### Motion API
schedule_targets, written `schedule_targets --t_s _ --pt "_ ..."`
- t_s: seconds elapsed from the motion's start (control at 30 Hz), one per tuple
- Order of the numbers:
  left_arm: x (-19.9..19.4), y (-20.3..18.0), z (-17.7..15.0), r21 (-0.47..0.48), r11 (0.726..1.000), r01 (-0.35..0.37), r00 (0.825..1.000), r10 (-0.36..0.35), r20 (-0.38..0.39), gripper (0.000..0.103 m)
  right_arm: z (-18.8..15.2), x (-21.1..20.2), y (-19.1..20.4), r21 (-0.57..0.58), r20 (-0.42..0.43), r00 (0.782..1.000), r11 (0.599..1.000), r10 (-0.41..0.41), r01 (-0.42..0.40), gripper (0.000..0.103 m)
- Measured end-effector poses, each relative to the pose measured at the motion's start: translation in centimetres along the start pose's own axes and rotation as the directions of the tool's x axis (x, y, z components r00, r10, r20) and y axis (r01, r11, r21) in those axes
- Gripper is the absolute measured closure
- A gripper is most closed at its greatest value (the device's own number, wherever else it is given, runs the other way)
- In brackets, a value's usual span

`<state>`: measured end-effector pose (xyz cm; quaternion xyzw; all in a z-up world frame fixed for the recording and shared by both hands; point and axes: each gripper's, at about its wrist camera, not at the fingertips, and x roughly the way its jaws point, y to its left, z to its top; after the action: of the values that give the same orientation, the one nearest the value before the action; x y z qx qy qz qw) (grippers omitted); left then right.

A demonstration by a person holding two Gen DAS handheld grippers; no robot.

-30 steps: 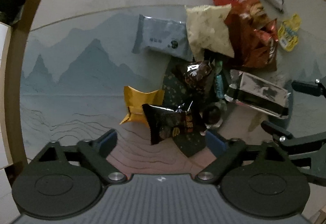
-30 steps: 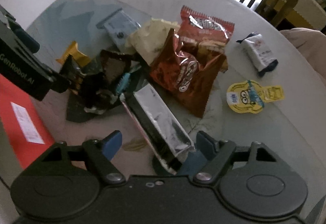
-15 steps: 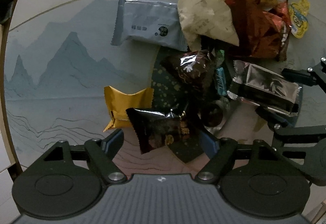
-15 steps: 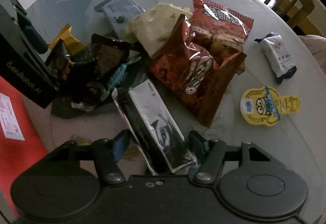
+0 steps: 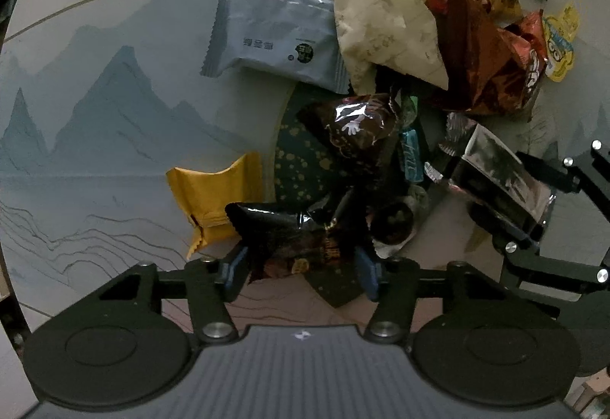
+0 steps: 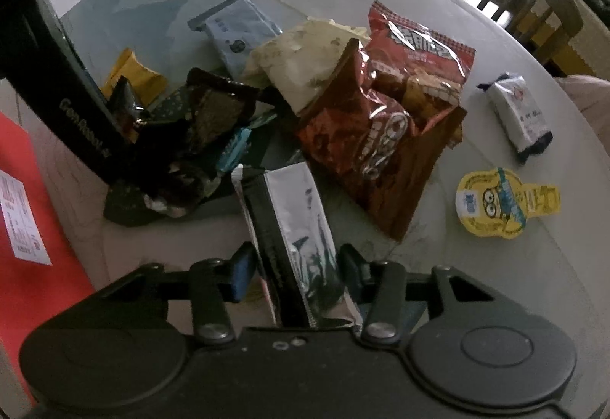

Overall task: Organize snacks
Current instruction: 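Grasp the silver foil bar with the right gripper while the left gripper grasps a dark chocolate packet, then lift the silver foil bar with the right gripper while the left gripper lifts the dark packet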

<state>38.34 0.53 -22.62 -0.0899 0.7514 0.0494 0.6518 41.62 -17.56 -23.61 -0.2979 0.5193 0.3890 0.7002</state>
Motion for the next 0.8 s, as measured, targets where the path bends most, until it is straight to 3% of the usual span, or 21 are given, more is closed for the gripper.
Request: schedule_targets --t_s 0.23,0.27,0.57,0.8 --pt "-0.5 1.9 -1.1 -0.043 0.998 0.048 0.998 -0.046 0.04 0.06 -1.5 -1.7 -1.1 0.105 0.033 0.999 0.994 0.026 -0.03 0.056" --pt "-0.7 2.2 -1.3 -0.048 0.997 0.053 0.998 -0.051 0.047 0.068 -1.9 -2.1 -1.1 0.117 0.036 0.999 0.993 0.028 -0.032 0.056" --pt "-1.0 4.8 -3.6 -0.079 0.993 0.089 0.993 -0.082 0.088 0.082 -3.4 -5.1 -0.1 0.2 0.078 0.997 0.979 0.01 -0.026 0.056" --pt "-1.6 5.6 -5.4 -0.072 0.991 0.113 0.987 -0.104 0.121 0.084 -4.6 -7.9 1.3 0.238 0.112 0.993 0.971 -0.024 -0.004 0.056"
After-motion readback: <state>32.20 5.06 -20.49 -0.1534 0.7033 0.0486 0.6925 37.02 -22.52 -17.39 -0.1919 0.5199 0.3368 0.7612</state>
